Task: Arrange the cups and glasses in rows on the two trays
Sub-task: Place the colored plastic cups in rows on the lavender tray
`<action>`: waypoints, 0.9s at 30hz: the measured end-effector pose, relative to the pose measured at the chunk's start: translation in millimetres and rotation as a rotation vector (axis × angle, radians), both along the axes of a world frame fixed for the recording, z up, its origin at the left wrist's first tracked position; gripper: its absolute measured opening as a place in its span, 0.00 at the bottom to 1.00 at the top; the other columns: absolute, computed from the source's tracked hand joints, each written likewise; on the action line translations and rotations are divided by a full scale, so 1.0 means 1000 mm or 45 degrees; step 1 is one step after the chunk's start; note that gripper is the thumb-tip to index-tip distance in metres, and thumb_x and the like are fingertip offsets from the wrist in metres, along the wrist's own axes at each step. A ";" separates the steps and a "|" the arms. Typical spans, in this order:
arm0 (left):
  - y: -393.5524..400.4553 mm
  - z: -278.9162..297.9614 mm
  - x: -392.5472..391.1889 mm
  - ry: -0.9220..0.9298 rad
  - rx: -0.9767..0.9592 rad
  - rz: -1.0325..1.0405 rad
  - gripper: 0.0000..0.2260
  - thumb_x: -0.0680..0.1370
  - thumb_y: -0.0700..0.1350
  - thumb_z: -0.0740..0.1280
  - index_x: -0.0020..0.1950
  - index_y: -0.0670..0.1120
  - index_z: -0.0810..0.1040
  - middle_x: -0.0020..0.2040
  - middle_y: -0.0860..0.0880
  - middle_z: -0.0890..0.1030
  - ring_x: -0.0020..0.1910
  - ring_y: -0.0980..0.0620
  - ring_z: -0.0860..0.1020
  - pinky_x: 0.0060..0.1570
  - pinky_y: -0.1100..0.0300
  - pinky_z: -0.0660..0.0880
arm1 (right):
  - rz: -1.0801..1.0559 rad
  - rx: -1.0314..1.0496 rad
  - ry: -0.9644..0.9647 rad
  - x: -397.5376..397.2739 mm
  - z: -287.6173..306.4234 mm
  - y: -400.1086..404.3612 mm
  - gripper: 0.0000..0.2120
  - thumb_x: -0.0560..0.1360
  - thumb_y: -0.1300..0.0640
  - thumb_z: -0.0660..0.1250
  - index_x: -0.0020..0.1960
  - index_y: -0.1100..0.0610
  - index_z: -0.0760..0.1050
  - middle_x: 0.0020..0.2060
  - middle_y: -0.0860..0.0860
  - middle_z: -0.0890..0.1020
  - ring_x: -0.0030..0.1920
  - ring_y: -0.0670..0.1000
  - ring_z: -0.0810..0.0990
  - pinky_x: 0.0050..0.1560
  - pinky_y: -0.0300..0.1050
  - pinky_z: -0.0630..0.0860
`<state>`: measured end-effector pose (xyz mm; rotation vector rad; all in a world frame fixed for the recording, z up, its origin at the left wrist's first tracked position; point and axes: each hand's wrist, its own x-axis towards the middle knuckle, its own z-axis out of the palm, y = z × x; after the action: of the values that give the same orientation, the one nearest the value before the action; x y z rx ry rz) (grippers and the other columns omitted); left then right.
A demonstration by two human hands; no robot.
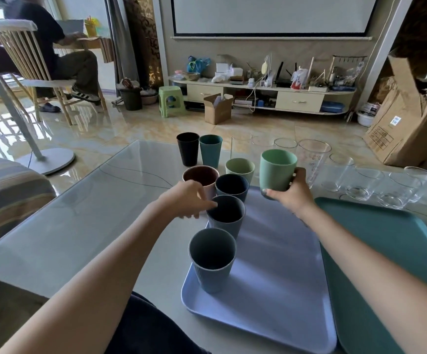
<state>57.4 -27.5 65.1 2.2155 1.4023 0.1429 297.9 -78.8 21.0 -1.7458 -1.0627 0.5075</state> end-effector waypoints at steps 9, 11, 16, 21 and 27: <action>0.006 -0.007 0.007 -0.031 -0.070 -0.028 0.04 0.75 0.40 0.65 0.41 0.43 0.79 0.28 0.49 0.81 0.23 0.57 0.77 0.26 0.67 0.74 | -0.039 -0.080 0.027 0.008 -0.043 0.031 0.32 0.66 0.63 0.77 0.59 0.59 0.58 0.53 0.57 0.73 0.52 0.55 0.74 0.43 0.40 0.70; 0.006 -0.006 0.006 -0.060 -0.079 0.001 0.07 0.73 0.37 0.64 0.37 0.42 0.78 0.28 0.47 0.81 0.22 0.56 0.78 0.25 0.66 0.74 | -0.035 -0.085 0.049 0.009 -0.050 0.037 0.32 0.65 0.64 0.77 0.57 0.56 0.57 0.54 0.57 0.72 0.51 0.54 0.72 0.46 0.45 0.69; 0.006 -0.006 0.007 -0.086 -0.089 0.036 0.07 0.72 0.37 0.63 0.40 0.37 0.80 0.32 0.43 0.84 0.25 0.53 0.79 0.28 0.65 0.76 | -0.044 -0.108 0.104 0.011 -0.061 0.039 0.34 0.63 0.60 0.76 0.60 0.59 0.59 0.51 0.54 0.70 0.50 0.53 0.71 0.47 0.46 0.68; 0.006 -0.007 0.008 -0.092 -0.096 0.042 0.07 0.73 0.37 0.63 0.40 0.37 0.80 0.30 0.45 0.83 0.25 0.53 0.80 0.27 0.66 0.76 | -0.067 -0.123 0.195 0.015 -0.060 0.038 0.33 0.58 0.49 0.75 0.53 0.49 0.57 0.51 0.52 0.70 0.49 0.52 0.70 0.48 0.45 0.67; 0.008 -0.005 0.011 -0.100 -0.042 0.050 0.08 0.77 0.46 0.65 0.43 0.42 0.78 0.30 0.49 0.81 0.23 0.56 0.78 0.24 0.67 0.72 | -0.042 -0.177 -0.034 0.020 -0.063 0.041 0.36 0.68 0.59 0.75 0.68 0.57 0.59 0.54 0.52 0.71 0.49 0.51 0.70 0.49 0.45 0.68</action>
<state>68.3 -19.1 59.6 2.1331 1.3960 0.2158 318.1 -38.0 -41.7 -1.8933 -1.0363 0.5503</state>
